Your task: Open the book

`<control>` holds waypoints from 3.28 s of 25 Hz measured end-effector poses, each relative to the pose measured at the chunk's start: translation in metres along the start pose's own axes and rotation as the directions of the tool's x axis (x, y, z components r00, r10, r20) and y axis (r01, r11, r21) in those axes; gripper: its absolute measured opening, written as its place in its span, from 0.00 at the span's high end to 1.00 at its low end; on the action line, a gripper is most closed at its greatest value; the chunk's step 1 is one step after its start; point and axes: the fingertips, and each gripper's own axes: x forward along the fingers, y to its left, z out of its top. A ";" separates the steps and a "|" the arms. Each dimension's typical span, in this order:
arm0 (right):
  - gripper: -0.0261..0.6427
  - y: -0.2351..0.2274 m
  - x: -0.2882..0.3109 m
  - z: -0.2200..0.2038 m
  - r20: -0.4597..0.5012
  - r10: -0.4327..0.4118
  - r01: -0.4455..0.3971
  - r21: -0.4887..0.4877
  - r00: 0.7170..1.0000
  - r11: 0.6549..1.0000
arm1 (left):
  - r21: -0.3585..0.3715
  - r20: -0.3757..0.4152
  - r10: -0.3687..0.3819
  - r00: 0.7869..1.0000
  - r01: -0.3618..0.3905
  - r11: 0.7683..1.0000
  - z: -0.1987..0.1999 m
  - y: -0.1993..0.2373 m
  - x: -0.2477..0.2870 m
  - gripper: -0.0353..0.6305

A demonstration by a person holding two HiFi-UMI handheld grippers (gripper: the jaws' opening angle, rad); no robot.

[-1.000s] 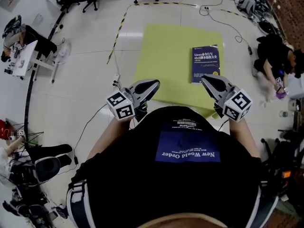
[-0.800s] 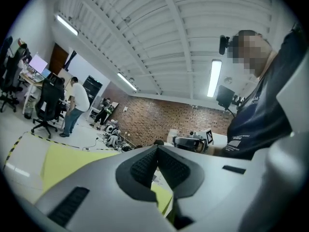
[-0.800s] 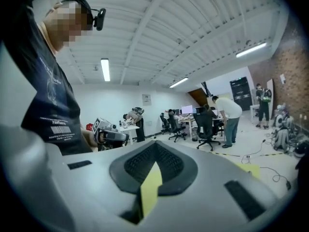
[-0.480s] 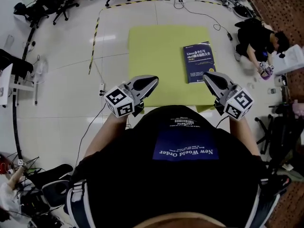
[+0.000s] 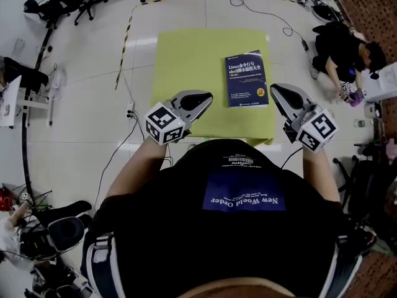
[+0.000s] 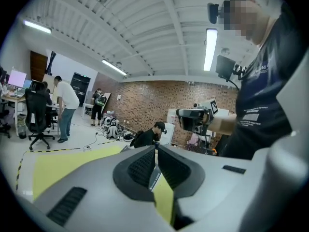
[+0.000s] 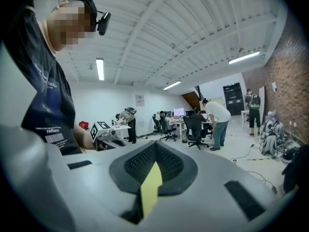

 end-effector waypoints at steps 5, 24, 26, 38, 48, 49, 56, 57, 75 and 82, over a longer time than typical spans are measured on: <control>0.98 -0.058 -0.036 -0.024 0.008 -0.019 0.018 0.018 1.000 1.000 | 0.092 -0.193 0.003 0.981 0.015 0.996 -0.034 -0.006 0.084 0.94; 0.98 -0.126 -0.033 -0.144 0.031 -0.123 0.111 0.248 0.992 0.962 | 0.536 -0.703 0.160 0.693 0.368 0.759 -0.231 0.016 0.267 0.44; 0.98 -0.127 -0.034 -0.149 0.022 -0.121 0.111 0.253 0.992 0.961 | 0.554 -0.691 0.174 0.701 0.360 0.751 -0.232 0.016 0.268 0.44; 0.98 -0.121 -0.032 -0.149 0.012 -0.106 0.099 0.262 0.994 0.960 | 0.476 -0.723 0.114 0.682 0.372 0.796 -0.227 0.012 0.263 0.54; 0.98 -0.118 -0.029 -0.145 -0.003 -0.086 0.083 0.263 0.996 0.961 | 0.293 -0.672 -0.013 0.741 0.281 0.914 -0.204 0.015 0.255 0.71; 0.98 -0.119 -0.029 -0.145 -0.006 -0.088 0.087 0.261 0.996 0.961 | 0.283 -0.646 -0.021 0.763 0.264 0.922 -0.199 0.016 0.252 0.73; 0.98 -0.117 -0.022 -0.143 -0.018 -0.068 0.070 0.249 0.998 0.966 | 0.204 -0.438 -0.084 0.895 0.190 0.960 -0.174 0.017 0.233 0.77; 0.98 -0.116 -0.019 -0.143 -0.020 -0.063 0.066 0.247 0.998 0.967 | 0.189 -0.423 -0.100 0.901 0.195 0.962 -0.172 0.018 0.231 0.77; 0.98 -0.106 0.017 -0.140 -0.077 0.014 0.003 0.219 0.997 0.976 | -0.236 0.008 0.029 1.000 -0.026 0.971 -0.142 0.050 0.158 0.82; 0.98 -0.088 0.047 -0.133 -0.097 0.064 -0.043 0.203 0.993 0.978 | -0.667 0.318 0.257 0.913 0.023 0.745 -0.137 0.093 0.078 0.82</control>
